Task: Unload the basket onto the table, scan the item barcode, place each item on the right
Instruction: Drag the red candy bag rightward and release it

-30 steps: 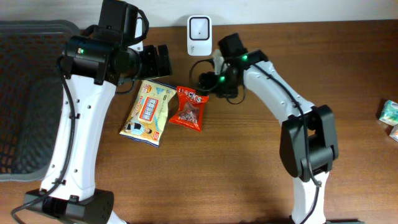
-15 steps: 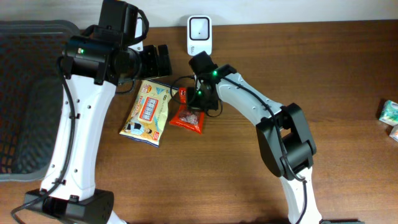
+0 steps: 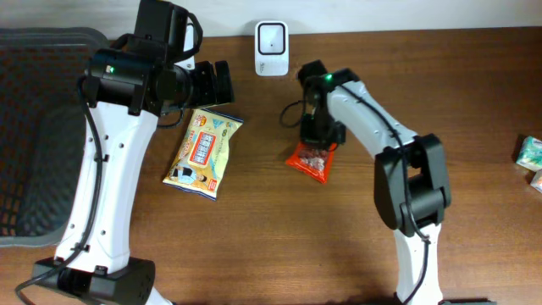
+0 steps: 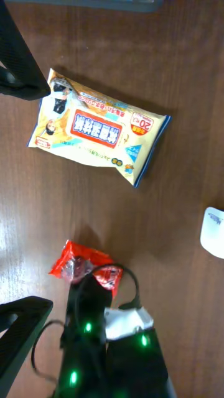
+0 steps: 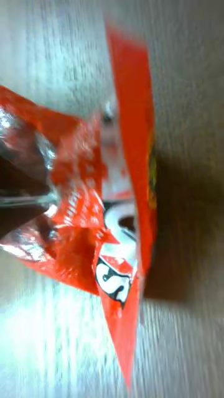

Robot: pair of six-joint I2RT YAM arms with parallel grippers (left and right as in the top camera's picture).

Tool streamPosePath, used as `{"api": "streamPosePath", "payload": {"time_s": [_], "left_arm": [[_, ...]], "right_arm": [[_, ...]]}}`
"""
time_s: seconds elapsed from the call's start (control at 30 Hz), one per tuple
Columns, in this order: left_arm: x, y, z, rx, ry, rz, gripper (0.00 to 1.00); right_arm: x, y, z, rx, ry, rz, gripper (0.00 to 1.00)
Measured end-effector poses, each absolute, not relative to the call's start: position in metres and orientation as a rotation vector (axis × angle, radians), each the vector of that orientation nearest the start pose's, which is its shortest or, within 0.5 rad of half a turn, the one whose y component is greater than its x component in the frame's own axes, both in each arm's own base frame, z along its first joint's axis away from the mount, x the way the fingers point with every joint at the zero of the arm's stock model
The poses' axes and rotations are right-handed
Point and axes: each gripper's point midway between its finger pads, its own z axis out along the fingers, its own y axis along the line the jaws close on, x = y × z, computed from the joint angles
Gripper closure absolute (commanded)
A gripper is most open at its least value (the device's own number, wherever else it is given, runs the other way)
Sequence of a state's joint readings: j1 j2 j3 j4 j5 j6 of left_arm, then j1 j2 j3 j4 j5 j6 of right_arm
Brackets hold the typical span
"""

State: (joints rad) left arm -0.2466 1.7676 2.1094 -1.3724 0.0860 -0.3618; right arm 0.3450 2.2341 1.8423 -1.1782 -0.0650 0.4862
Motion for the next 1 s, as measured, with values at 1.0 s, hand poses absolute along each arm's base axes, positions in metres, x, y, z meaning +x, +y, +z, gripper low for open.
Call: {"api": "streamPosePath", "payload": {"time_s": [1.0], "left_arm": [[0.393,-0.114,0.301,-0.12,2.63,-0.326,0.01]], "right_arm": [[0.348,0.186,0.024,-0.049,3.264,0.064,0.96]]}}
